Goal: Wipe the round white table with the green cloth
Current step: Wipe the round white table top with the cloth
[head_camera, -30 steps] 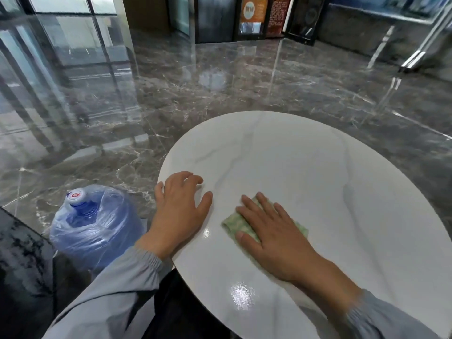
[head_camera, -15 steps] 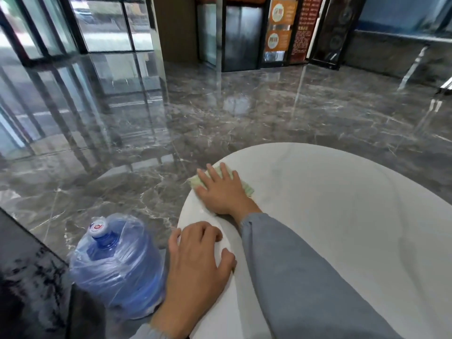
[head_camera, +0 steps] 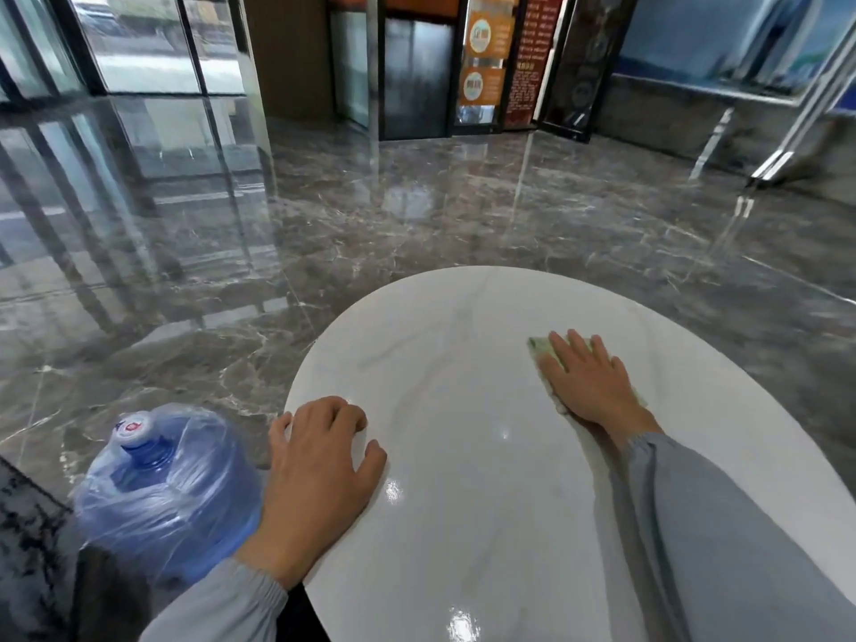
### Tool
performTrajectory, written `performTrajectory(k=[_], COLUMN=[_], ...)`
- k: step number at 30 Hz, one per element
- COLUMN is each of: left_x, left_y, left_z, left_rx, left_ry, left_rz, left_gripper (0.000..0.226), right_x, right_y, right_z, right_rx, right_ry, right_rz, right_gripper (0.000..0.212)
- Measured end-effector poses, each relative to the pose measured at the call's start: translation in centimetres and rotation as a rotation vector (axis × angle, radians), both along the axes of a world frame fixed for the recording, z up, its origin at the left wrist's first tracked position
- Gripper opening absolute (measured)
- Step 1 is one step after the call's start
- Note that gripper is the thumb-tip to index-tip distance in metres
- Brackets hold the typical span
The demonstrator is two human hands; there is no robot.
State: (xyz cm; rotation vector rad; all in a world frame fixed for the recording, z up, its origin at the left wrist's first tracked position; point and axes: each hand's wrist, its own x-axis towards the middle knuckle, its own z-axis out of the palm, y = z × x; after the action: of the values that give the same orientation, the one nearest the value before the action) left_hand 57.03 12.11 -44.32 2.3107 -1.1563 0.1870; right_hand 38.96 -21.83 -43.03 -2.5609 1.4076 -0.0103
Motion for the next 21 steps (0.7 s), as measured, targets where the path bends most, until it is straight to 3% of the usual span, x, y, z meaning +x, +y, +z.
performTrajectory(k=[5,9,12,16,19,21], left_x=[-0.4,-0.5,-0.6,-0.7,-0.8,-0.9], left_y=[-0.1,-0.3,-0.4,-0.3,-0.2,-0.1], left_z=[0.5,0.5,0.5,0.6,0.8,0.9], left_rx=[0.021,0.021,0.011,-0.065,-0.107,-0.09], left_ry=[0.001,0.006,0.016,0.041,0.065,0.061], left_rz=[-0.026,-0.035,-0.036,-0.023,-0.021,-0.035], left_gripper=[0.038,0.037,0.039,0.043,0.042,0.043], right_x=[-11.8,-11.0,-4.5,3.5,3.1,0.7], right_y=[-1.8,0.4,5.0,15.4,21.3,20.8], right_z=[0.2,0.5,0.4,-0.6,-1.5,-1.4], right_rx=[0.029,0.082,0.042,-0.018,0.01,0.02], right_ry=[0.021,0.025,0.032,0.046,-0.031,-0.059], right_rz=[-0.275,-0.333,-0.139,0.275,0.521,0.548], right_gripper=[0.064,0.066,0.064,0.063,0.066,0.067])
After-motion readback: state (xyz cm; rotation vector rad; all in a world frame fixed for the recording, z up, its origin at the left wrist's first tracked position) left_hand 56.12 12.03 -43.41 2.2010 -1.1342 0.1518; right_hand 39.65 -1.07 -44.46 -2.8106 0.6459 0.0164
